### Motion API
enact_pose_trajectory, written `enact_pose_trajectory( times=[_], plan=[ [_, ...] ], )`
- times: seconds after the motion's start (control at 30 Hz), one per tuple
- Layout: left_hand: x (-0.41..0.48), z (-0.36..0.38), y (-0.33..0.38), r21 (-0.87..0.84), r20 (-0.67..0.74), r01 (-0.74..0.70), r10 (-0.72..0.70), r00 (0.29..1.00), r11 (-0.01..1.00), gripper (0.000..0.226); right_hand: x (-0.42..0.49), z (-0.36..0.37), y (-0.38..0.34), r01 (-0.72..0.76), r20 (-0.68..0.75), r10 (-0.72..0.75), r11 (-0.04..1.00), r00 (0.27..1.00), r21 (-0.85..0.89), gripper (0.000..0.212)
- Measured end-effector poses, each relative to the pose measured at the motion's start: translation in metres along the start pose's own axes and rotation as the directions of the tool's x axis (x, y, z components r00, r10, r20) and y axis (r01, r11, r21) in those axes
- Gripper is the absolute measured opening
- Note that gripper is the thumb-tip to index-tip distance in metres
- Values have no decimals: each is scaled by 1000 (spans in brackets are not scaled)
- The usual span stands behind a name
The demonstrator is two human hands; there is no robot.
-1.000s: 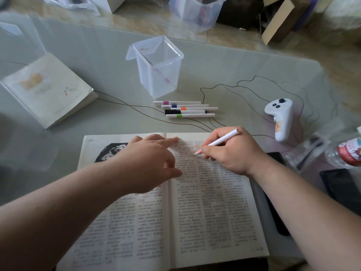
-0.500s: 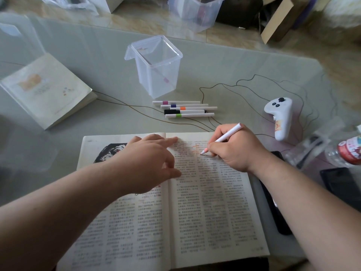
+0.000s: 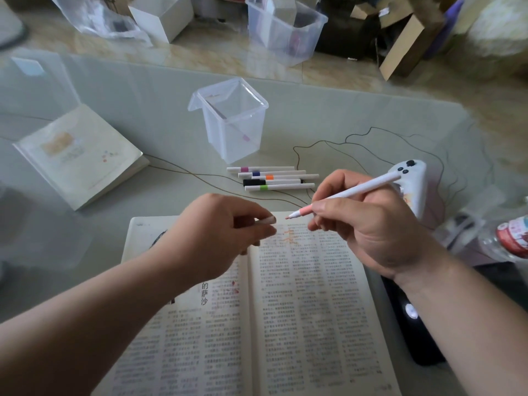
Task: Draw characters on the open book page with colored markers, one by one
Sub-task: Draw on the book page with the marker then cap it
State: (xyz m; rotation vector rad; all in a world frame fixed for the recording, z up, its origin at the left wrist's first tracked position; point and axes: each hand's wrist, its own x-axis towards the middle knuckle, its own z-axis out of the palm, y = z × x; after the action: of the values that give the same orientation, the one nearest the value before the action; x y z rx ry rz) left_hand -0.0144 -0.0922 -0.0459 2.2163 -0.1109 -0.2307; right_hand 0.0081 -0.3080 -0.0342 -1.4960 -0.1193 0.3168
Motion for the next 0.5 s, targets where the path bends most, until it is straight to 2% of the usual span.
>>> enact_pose_trajectory(
  times=[0.13, 0.5],
  plan=[
    [-1, 0, 1, -37, 31, 3, -2, 1000, 999, 4, -1, 3, -1, 46, -13, -46, 999, 999, 17, 6],
    [-5, -1, 7, -7, 90, -37, 37, 995, 999, 11, -6, 5, 0, 77, 45, -70, 980, 997, -185, 6]
  ],
)
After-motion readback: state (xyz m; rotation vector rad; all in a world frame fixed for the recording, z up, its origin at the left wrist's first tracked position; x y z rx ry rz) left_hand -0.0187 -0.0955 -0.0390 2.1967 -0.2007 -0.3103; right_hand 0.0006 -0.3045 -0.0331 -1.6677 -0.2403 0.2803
